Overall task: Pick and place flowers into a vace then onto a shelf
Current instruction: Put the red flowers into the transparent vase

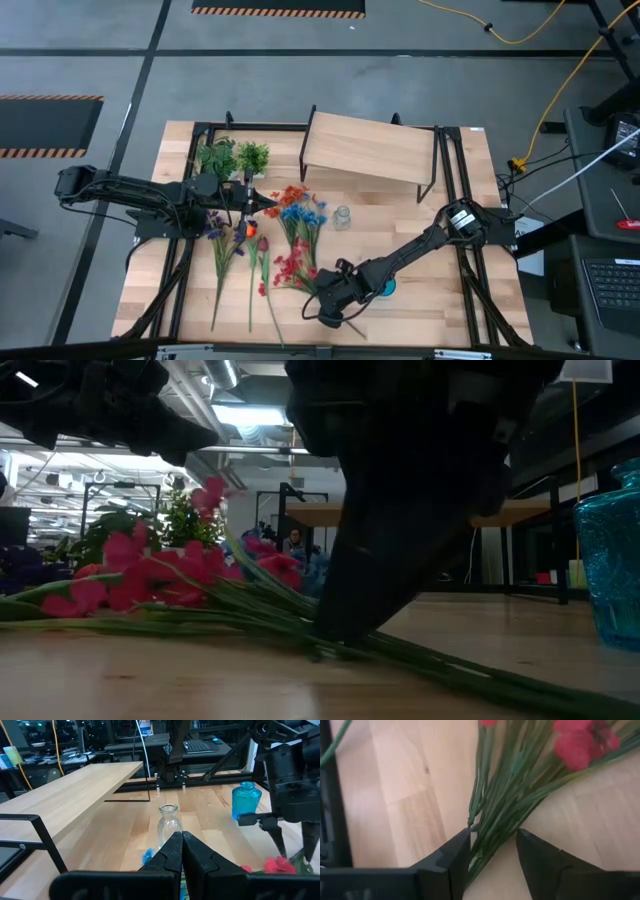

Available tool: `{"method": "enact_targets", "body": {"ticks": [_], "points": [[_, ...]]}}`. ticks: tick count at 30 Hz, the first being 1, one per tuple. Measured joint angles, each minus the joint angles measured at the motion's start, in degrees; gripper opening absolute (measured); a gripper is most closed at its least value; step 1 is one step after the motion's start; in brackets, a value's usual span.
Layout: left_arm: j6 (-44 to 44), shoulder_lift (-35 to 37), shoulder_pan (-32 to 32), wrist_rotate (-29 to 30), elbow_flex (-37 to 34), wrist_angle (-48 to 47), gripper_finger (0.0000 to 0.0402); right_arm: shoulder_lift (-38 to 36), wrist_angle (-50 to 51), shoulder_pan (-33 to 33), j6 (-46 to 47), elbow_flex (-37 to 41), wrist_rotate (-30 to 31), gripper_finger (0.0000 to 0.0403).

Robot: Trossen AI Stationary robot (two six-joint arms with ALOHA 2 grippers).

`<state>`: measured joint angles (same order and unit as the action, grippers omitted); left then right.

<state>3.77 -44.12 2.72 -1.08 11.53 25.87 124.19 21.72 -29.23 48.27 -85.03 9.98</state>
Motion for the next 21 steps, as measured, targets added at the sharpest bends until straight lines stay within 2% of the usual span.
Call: {"method": "enact_targets", "body": {"ticks": [9,21], "points": [[0.0,0.0,0.02,0.0,0.0,0.0,0.0003,-0.27,0.71,0.58,2.44,0.85,0.53,0.0014],[0.0,0.0,0.02,0.0,0.0,0.0,0.0003,-0.27,0.95,0.66,2.43,0.31,0.47,0.0006]]}}
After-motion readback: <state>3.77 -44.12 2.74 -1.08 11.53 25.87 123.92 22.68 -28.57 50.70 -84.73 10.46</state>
